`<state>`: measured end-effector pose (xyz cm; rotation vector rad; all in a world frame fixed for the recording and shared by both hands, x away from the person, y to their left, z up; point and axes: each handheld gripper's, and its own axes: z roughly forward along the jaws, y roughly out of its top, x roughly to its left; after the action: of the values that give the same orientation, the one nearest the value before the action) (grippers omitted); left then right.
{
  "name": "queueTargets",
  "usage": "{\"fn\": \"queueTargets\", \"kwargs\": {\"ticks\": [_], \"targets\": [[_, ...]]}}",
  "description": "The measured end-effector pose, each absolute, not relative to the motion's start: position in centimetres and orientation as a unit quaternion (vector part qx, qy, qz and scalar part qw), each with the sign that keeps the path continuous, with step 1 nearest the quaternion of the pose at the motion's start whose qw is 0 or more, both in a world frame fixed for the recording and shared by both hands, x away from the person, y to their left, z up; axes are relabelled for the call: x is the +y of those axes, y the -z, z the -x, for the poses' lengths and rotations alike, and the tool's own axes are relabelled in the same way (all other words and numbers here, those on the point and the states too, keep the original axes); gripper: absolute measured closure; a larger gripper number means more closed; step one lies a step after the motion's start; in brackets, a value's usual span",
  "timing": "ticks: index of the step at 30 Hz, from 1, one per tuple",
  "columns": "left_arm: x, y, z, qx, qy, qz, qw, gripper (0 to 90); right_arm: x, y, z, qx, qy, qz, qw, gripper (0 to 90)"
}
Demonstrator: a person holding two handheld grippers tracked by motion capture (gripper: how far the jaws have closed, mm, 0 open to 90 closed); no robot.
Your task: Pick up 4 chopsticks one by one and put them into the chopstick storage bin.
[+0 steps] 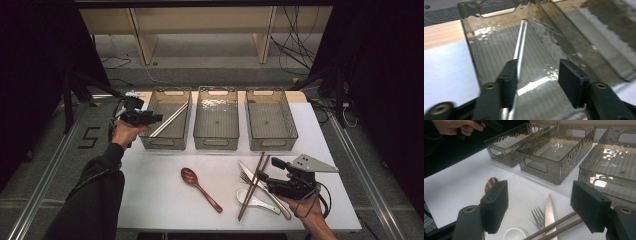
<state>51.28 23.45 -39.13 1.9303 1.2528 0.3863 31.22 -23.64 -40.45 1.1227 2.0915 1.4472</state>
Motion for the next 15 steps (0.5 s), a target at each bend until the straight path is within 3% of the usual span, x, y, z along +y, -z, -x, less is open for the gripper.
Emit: {"fn": "queueTargets", "kwargs": {"ticks": [6, 15], "targets": [[23.3, 38.4, -48.2, 0.48, -0.155, -0.763, 0.405, 34.6, -23.7, 40.5, -31.4, 0.743, -0.499, -0.406, 0.185, 31.2], [22.6, 38.5, -43.9, 0.461, -0.164, -0.761, 0.425, 27.3, -23.6, 41.0, -32.3, 0.764, -0.441, -0.435, 0.18, 31.2]]}}
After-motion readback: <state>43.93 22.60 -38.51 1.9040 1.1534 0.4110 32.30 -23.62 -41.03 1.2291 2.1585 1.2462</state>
